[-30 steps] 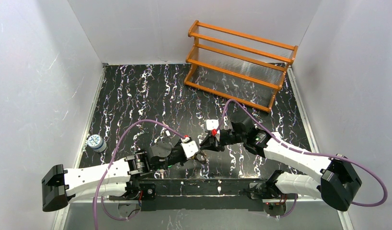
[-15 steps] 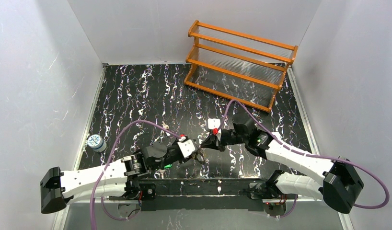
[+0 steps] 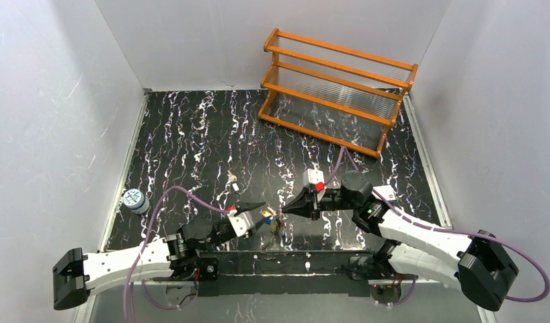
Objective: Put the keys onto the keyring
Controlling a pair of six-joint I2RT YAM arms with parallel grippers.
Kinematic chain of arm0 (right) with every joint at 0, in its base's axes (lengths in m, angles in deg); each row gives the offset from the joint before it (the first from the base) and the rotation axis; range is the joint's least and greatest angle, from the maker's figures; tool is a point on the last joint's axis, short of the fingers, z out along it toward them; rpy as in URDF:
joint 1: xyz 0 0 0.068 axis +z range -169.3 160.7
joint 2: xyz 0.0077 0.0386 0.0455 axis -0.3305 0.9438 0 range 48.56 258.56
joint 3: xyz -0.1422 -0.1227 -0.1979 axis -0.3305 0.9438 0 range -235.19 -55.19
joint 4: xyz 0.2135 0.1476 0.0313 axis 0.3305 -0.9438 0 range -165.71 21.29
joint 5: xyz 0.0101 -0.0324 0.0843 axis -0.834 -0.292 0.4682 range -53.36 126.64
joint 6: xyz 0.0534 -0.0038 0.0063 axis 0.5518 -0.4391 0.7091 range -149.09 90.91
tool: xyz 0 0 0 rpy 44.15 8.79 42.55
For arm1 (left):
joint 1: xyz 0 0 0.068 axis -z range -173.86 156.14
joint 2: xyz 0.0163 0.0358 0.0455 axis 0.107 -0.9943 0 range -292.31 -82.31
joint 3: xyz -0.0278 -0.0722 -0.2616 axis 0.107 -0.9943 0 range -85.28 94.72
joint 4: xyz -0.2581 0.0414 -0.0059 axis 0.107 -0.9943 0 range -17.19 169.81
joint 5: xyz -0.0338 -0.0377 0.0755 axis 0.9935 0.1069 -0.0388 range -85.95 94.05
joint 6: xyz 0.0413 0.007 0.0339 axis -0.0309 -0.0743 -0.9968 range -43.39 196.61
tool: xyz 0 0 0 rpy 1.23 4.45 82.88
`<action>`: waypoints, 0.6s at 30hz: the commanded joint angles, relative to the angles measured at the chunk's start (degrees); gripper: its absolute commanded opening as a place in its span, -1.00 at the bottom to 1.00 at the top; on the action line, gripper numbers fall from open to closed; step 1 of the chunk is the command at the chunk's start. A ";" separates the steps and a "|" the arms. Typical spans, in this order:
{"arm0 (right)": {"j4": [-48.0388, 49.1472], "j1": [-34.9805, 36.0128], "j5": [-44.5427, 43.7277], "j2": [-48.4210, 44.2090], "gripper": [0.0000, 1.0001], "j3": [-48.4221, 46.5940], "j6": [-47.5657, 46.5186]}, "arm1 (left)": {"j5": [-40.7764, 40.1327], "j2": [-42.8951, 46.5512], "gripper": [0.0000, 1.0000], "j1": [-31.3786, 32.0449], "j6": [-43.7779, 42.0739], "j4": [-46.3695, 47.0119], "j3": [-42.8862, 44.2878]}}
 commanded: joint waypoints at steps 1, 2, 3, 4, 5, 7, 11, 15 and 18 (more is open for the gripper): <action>11.87 -0.15 2.65 -0.79 -0.97 0.25 5.32 | 3.70 1.62 -0.17 0.21 -1.08 8.35 -1.92; 12.09 -0.09 2.84 -0.64 -0.97 0.24 5.58 | 4.61 1.47 -0.18 0.22 -1.13 8.98 -2.13; 12.34 -0.10 2.98 -0.52 -0.97 0.23 5.65 | 5.46 1.12 -0.18 0.22 -1.03 9.82 -2.18; 12.60 -0.10 3.02 -0.51 -0.97 0.30 5.84 | 6.21 0.72 -0.19 0.21 -1.05 10.60 -2.19; 12.86 -0.14 3.01 -0.43 -0.97 0.32 6.00 | 6.76 0.13 -0.21 0.20 -0.94 11.34 -2.19; 13.11 -0.07 3.17 -0.33 -0.97 0.32 6.06 | 6.97 -0.73 -0.27 0.15 -0.75 12.64 -1.98; 13.30 -0.10 3.32 -0.16 -0.97 0.23 6.36 | 9.80 -2.42 -0.46 0.21 -0.44 14.66 -1.64; 13.45 -0.12 3.47 -0.33 -0.97 0.31 6.40 | 10.64 -3.36 -0.50 0.22 0.28 16.63 -1.67; 13.56 -0.12 3.59 -0.33 -0.97 0.32 6.46 | 10.77 -3.50 -0.50 0.16 0.55 17.44 -1.66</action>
